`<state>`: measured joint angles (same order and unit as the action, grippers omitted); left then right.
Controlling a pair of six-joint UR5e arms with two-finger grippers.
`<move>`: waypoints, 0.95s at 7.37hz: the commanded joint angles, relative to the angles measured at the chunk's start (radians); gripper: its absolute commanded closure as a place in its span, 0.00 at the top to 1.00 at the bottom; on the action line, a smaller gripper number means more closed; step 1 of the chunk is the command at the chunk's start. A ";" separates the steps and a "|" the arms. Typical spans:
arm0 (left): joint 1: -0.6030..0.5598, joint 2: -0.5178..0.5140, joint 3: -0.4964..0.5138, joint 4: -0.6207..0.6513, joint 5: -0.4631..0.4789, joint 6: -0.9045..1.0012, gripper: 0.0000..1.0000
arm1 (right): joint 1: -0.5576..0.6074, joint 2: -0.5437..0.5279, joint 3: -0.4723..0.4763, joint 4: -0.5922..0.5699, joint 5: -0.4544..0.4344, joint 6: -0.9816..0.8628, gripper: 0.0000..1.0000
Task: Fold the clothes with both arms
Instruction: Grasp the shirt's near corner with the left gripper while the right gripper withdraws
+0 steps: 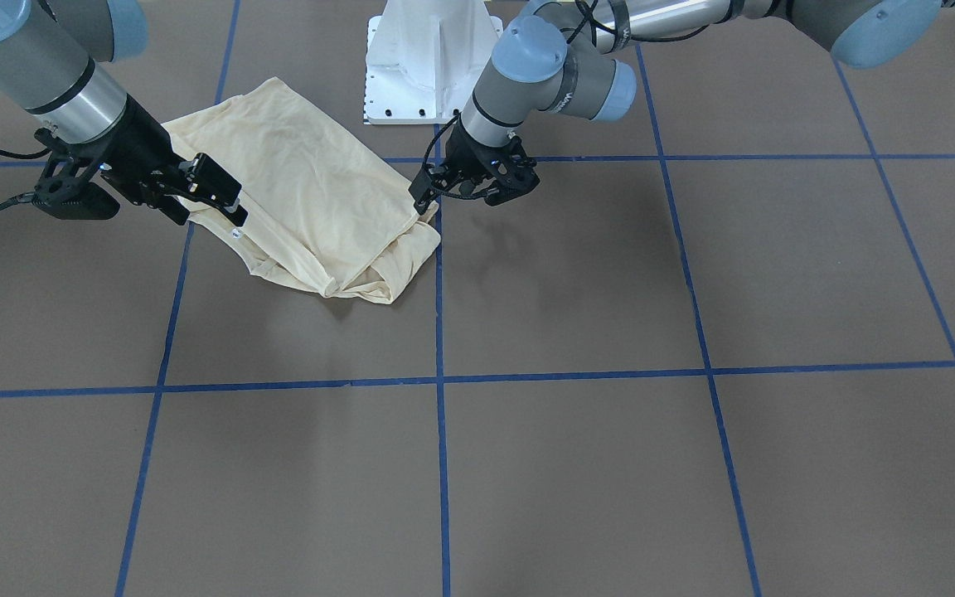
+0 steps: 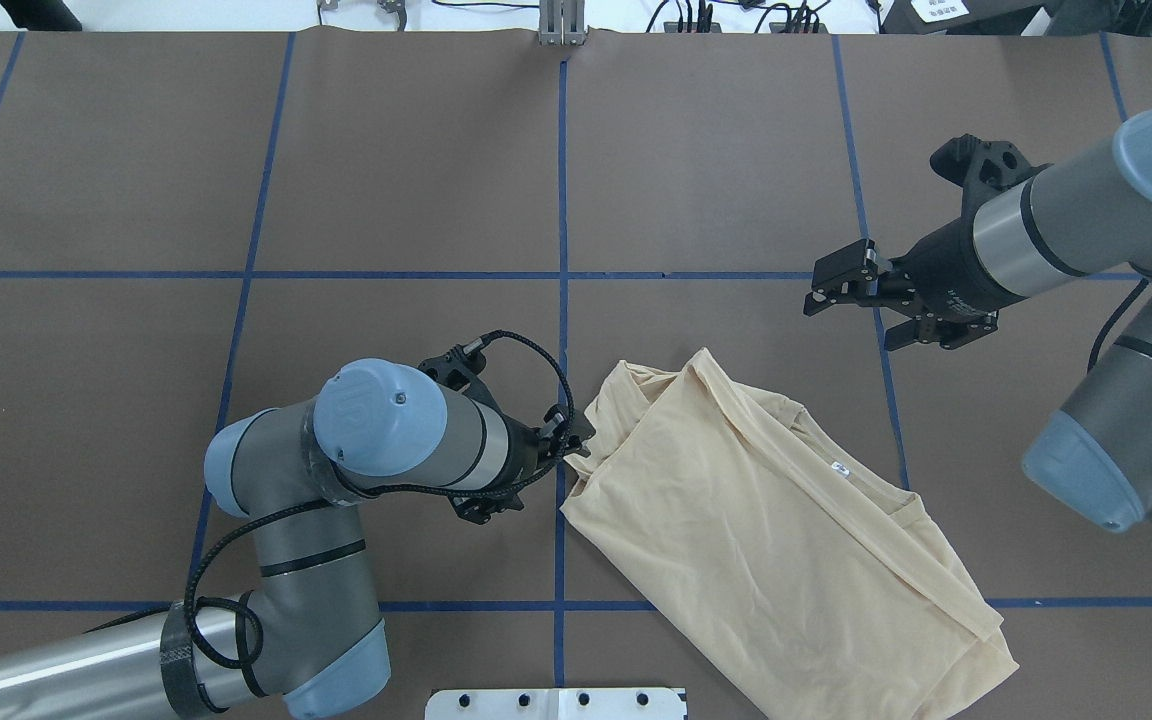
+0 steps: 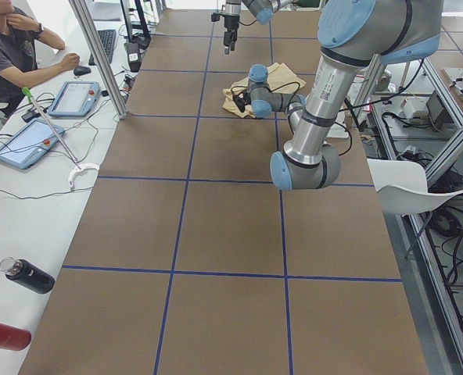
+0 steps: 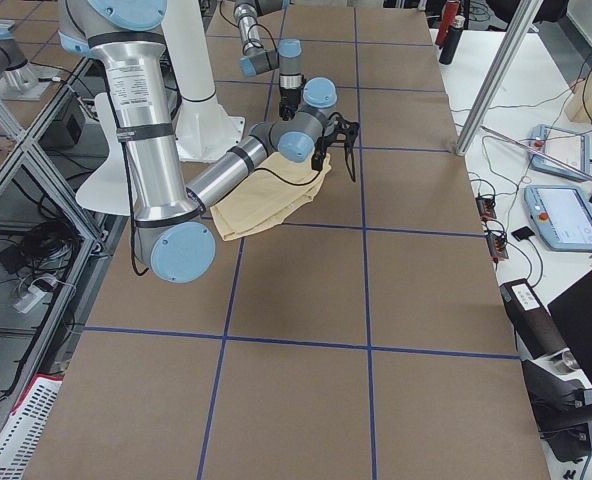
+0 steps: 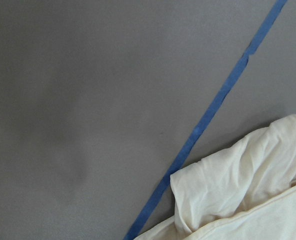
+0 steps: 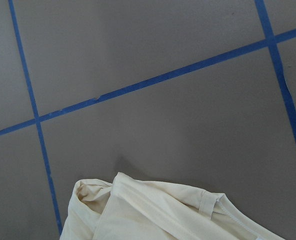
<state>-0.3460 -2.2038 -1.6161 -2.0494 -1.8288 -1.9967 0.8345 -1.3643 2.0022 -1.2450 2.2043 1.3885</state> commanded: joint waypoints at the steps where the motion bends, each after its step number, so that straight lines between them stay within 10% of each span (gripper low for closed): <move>1: 0.007 -0.065 0.085 -0.002 0.003 0.001 0.99 | 0.002 0.002 0.001 0.001 -0.001 -0.002 1.00; 7: 0.037 -0.050 0.085 -0.002 0.002 0.013 0.85 | 0.008 0.002 0.001 0.001 0.000 -0.002 1.00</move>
<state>-0.3246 -2.2538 -1.5309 -2.0509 -1.8258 -1.9868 0.8414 -1.3622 2.0023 -1.2440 2.2042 1.3867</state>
